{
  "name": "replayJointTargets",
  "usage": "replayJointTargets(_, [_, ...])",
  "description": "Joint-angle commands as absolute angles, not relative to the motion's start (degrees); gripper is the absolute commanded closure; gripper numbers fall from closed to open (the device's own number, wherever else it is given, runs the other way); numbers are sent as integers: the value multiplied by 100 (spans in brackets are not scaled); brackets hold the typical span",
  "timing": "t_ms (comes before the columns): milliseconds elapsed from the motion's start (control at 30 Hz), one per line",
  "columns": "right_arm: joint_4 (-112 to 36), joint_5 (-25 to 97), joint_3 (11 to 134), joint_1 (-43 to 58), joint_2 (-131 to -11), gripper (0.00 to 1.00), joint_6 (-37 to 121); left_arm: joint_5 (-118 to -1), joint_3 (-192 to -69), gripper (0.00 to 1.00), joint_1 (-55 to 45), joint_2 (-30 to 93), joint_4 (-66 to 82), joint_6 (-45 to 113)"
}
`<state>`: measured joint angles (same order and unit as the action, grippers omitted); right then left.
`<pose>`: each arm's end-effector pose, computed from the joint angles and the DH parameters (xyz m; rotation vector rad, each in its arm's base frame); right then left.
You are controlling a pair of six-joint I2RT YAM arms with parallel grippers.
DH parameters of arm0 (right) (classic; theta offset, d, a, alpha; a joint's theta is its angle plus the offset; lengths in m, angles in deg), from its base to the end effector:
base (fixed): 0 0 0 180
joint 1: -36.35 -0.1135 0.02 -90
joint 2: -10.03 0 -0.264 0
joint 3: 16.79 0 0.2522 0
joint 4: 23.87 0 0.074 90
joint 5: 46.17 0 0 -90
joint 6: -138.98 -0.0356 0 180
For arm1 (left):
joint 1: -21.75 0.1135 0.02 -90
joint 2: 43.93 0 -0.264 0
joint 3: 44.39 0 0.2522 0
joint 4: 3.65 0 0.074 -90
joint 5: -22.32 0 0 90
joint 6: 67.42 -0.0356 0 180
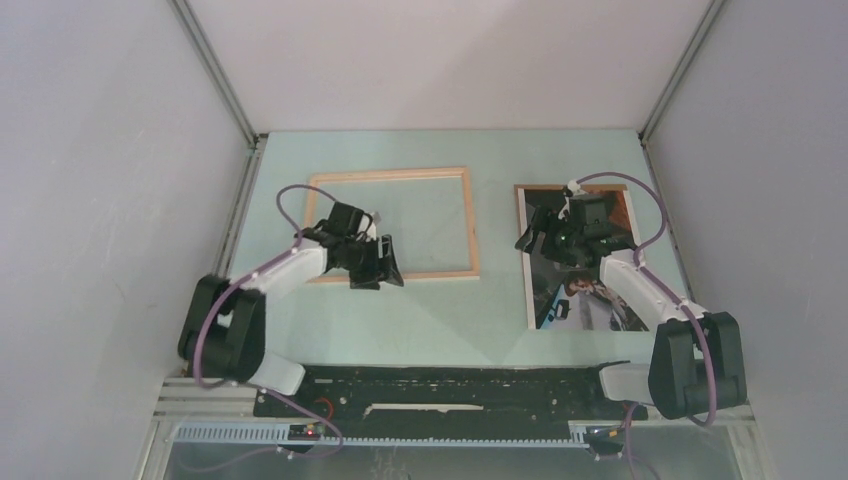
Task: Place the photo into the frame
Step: Move the photo frame item to the center of the board, then pick up the photo frame item from the photo frame.
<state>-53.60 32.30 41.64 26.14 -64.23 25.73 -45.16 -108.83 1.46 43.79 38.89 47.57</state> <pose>0.2618 0.0544 0.2211 0.1745 2.4006 0.5153 0.2625 -0.1116 0.1801 0.0045 2.8112 -0.7477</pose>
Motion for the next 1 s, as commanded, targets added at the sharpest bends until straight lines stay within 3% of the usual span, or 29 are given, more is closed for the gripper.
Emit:
replayJointTargets(0, [-5211, 3179, 4356, 2563, -6419, 11, 2735, -5163, -10146, 18, 179, 2903, 3686, 5205])
replayJointTargets(100, [-5174, 3183, 4304, 2563, -6450, 11, 2749, -5270, -9139, 1, 132, 1622, 3063, 6187])
replayJointTargets(233, [-4995, 3077, 4214, 2553, -6492, 11, 2685, -6116, -7791, 0, -782, -92, 1790, 8209])
replayJointTargets(367, [-4968, 2989, 4200, 2554, -6457, 12, 2647, -8211, -7045, 0, -2511, -707, 625, 9386])
replayJointTargets(533, [-4901, 2951, 4058, 2554, -6294, 12, 2598, -9712, -7032, 0, -3665, 590, -426, 10292])
replayJointTargets(733, [-4890, 3030, 3861, 2554, -5986, 12, 2597, -9535, -7214, 8, -3982, 2845, -2558, 10952])
replayJointTargets(967, [-4931, 3100, 3740, 2558, -5694, 12, 2609, -10094, -7391, 19, -4380, 4026, -3686, 11145])
